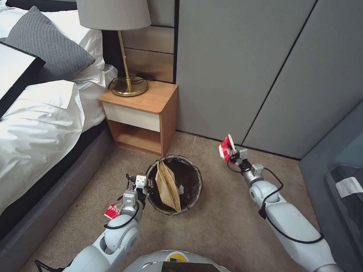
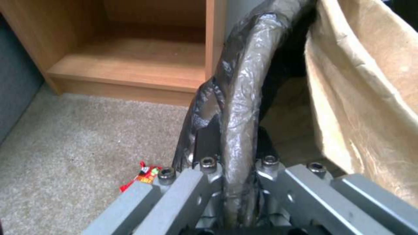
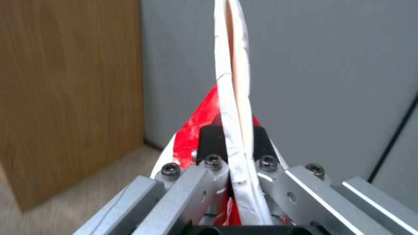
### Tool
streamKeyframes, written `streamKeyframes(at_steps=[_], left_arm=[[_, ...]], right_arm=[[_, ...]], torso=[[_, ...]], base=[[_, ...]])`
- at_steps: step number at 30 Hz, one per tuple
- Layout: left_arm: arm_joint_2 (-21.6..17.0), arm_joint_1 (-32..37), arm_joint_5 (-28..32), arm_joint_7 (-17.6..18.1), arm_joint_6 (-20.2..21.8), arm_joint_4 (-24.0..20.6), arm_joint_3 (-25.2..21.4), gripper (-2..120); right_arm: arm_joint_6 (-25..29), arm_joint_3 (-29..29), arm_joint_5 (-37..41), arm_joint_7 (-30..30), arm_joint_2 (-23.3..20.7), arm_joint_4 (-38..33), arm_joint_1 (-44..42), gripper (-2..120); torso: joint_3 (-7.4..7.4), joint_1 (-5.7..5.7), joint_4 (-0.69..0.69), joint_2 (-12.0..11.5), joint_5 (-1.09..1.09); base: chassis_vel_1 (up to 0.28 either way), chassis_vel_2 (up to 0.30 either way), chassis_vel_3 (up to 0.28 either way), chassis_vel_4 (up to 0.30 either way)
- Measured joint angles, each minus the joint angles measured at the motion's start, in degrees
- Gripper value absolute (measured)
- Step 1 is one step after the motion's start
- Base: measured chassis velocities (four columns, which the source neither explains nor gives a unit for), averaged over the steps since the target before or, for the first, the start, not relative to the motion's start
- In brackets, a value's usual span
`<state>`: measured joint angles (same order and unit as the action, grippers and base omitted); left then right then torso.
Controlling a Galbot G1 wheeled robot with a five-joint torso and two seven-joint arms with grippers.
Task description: Pick up the trash bin, then pick up the garbage from the floor and place it into the trash bin.
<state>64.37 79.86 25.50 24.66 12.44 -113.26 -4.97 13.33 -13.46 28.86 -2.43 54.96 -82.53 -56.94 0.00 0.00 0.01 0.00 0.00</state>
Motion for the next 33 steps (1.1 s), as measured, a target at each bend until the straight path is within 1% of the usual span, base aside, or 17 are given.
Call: streamKeyframes(at_steps=[1, 3, 4, 5, 6, 7, 8, 12, 17, 24, 33], left_arm=[[0.0, 0.0, 0.0, 0.0, 0.0, 0.0, 0.0, 0], [0.06, -0.12, -0.02, 0.01, 0.03, 0.11, 0.13, 0], [0.08, -0.18, -0.02, 0.01, 0.05, 0.21, 0.18, 0], [0.08, -0.18, -0.02, 0.01, 0.05, 0.21, 0.18, 0], [0.08, -0.2, -0.01, 0.02, 0.06, 0.25, 0.2, 0], [0.08, -0.27, 0.0, 0.03, 0.07, 0.37, 0.25, 0], [0.08, -0.27, 0.0, 0.03, 0.07, 0.37, 0.25, 0], [0.06, -0.75, 0.16, 0.04, 0.11, 0.73, 0.5, 0], [0.07, -1.0, 0.27, 0.05, 0.15, 0.83, 0.62, 0], [-0.07, -1.14, 0.37, 0.08, 0.26, 0.95, 0.76, 0], [-0.07, -1.16, 0.36, 0.07, 0.31, 0.91, 0.82, 0]], right_arm=[[0.0, 0.0, 0.0, 0.0, 0.0, 0.0, 0.0, 0], [0.41, -1.48, 0.15, 0.9, -0.31, -3.4, -1.6, 0], [0.65, -2.66, 0.41, 1.4, -0.47, -6.42, -2.98, 0], [0.65, -2.66, 0.41, 1.4, -0.47, -6.42, -2.98, 0], [0.73, -3.14, 0.67, 1.61, -0.51, -8.12, -3.66, 0], [0.8, -4.08, 1.3, 1.82, -0.51, -11.69, -5.01, 0], [0.8, -4.08, 1.3, 1.82, -0.51, -11.69, -5.01, 0], [1.27, -5.75, 3.42, 1.4, -0.43, -20.51, -8.31, 0], [1.62, -5.87, 3.92, 0.74, -0.51, -23.71, -9.68, 0], [2.15, -4.36, 3.83, -0.96, -0.78, -33.53, -14.25, 0], [1.87, -2.15, 2.98, -1.73, -1.51, -38.17, -16.37, 0]], torso=[[0.0, 0.0, 0.0, 0.0, 0.0], [0.0, 0.0, -0.03, 0.0, 0.0], [0.0, 0.0, -0.03, 0.0, 0.0], [0.0, 0.0, -0.03, 0.0, 0.0], [0.0, 0.0, -0.03, 0.0, 0.0], [0.0, 0.0, -0.02, 0.0, 0.0], [0.0, 0.0, -0.02, 0.0, 0.0], [0.0, 0.0, -0.01, 0.0, 0.0], [0.0, 0.0, -0.01, 0.0, -0.01], [0.0, 0.0, -0.02, 0.0, 0.0], [0.0, 0.0, -0.01, 0.0, -0.01]], base=[[0.0, 0.0, 0.0, 0.0], [0.0, 0.0, 0.0, 0.0], [0.0, 0.0, 0.0, 0.0], [0.0, 0.0, 0.0, 0.0], [0.0, 0.0, 0.0, 0.0], [0.0, 0.0, 0.0, 0.0], [0.0, 0.0, 0.0, 0.0], [0.0, 0.0, 0.0, 0.0], [0.0, 0.0, 0.0, 0.0], [0.0, 0.0, 0.0, 0.0], [0.0, 0.0, 0.0, 0.0]])
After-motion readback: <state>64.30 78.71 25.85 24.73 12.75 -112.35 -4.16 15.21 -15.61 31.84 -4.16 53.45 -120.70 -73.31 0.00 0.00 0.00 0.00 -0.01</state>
